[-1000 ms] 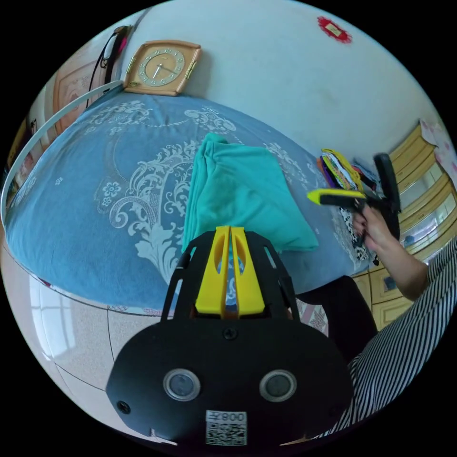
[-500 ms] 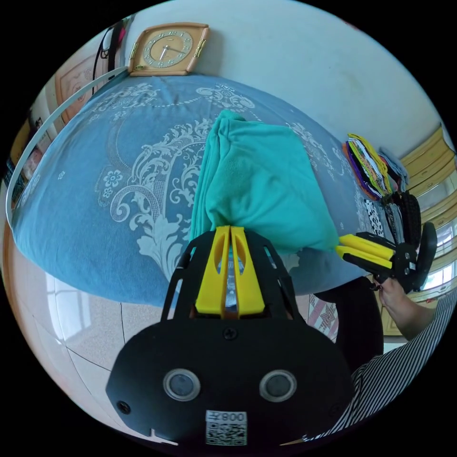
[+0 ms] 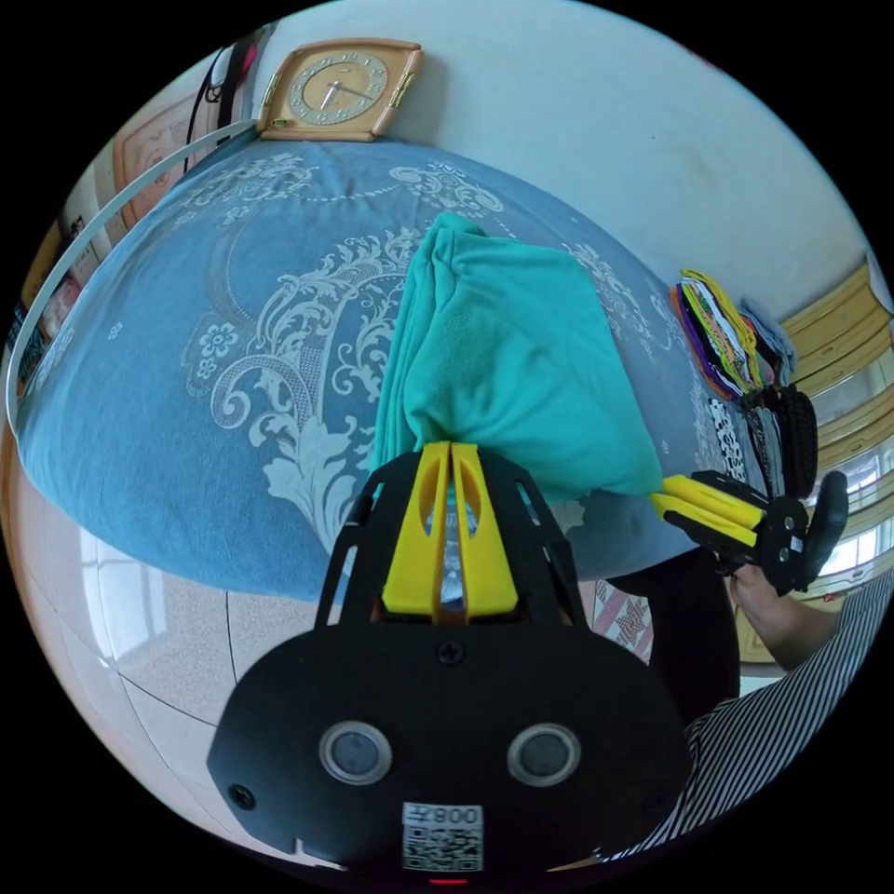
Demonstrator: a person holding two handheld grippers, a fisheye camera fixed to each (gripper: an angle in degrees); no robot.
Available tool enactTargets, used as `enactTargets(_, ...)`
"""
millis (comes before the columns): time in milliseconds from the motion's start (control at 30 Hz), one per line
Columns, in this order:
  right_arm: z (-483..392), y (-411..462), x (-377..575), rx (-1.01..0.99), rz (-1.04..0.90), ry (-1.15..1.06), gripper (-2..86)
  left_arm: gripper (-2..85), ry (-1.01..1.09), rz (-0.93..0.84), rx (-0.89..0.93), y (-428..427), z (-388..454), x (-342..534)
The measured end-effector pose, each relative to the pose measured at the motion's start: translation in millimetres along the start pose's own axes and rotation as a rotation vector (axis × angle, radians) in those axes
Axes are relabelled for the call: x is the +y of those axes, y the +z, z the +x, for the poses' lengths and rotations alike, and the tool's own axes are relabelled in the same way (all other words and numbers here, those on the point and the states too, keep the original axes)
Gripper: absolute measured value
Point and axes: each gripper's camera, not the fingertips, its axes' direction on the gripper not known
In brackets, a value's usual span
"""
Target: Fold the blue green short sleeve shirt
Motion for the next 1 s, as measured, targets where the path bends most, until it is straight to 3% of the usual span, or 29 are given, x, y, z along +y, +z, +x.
enactTargets(267,-39,-9,1,0.073,-0.029,-0.186,0.4,0.1,-0.005,0.004,-0.001,5,33,3)
enactTargets(500,-62,34,3,0.059,-0.072,-0.184,0.0,0.1,-0.052,0.025,0.013,0,67,16)
enactTargets(567,-61,44,4,0.039,-0.067,-0.163,0.0,0.1,0.029,0.069,-0.058,-23,113,22)
enactTargets(767,-61,80,7,0.016,-0.063,-0.149,0.0,0.2,0.330,0.066,0.012,-8,252,22)
enactTargets(867,-53,101,10,-0.020,-0.056,-0.115,0.0,0.3,0.353,-0.039,0.007,43,266,20)
enactTargets(1000,-34,129,16,-0.099,-0.045,-0.048,0.1,0.7,0.313,-0.030,0.045,24,279,25)
